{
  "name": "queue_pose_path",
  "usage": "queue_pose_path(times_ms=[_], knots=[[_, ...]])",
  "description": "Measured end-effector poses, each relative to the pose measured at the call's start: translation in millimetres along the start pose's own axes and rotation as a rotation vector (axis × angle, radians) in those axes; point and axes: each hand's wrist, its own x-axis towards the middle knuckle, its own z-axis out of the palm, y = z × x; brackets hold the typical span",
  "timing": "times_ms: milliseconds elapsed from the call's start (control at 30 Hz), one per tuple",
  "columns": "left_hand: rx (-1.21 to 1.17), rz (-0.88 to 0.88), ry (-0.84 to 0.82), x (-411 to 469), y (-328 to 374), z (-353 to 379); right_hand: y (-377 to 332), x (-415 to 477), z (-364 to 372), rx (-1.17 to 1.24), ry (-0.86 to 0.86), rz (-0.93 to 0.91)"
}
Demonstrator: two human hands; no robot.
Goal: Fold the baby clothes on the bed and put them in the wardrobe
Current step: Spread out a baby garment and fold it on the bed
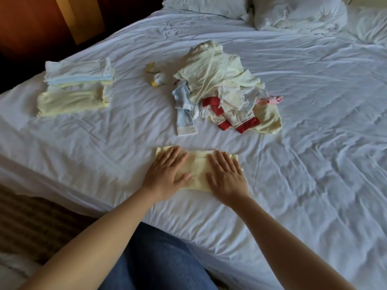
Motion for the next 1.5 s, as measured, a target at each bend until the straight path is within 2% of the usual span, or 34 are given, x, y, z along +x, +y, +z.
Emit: queue_pose_path(times_ms=[167,267,367,467,567,700,833,933,1067,1200,1300,1500], knots=[[-0.036,-0.036,-0.035,-2.4,-2.1,-5.2,0.9,-5.9,-2.9,0.049,-0.016,0.016],[-0.032,-0.181,0.002,-16.2,3.8,-6.5,-4.1,-18.3,-5.4,0.043,0.050,0.172],[-0.121,-0.400,-0.056,-27.4,10.7,-11.9,-11.6,-25.0,-9.9,0.048,-0.005,0.334],[-0.118,-0.456,-0.051,-29.9,17.3,-18.4,-17.7,-24.1,-15.0,0.103,-0.058,0.432],[-0.111,-0.465,0.020,-24.4,16.3,-26.4,-21.8,-16.6,-24.7,0.142,-0.055,0.477],[-0.492,-0.552,-0.050,-13.4,7.3,-40.4,-14.8,-0.6,-43.8,0.310,-0.118,0.556],[-0.862,-0.557,-0.055,-8.5,4.5,-52.4,-12.1,6.8,-61.2,0.518,-0.117,0.519],[-0.985,-0.529,-0.044,-11.8,2.0,-60.2,-11.1,6.0,-71.6,0.598,-0.081,0.488],[-1.028,-0.466,-0.020,-23.3,-5.4,-69.3,-11.3,2.1,-77.0,0.808,-0.058,0.512],[-1.064,-0.461,0.029,-40.7,-23.3,-77.4,-25.1,5.1,-75.9,1.029,-0.124,0.545],[-1.066,-0.470,0.110,-53.2,-46.1,-88.1,-46.1,14.7,-76.9,1.154,-0.133,0.485],[-1.077,-0.500,0.259,-76.3,-103.0,-126.0,-109.5,54.4,-78.6,1.200,-0.173,0.326]])
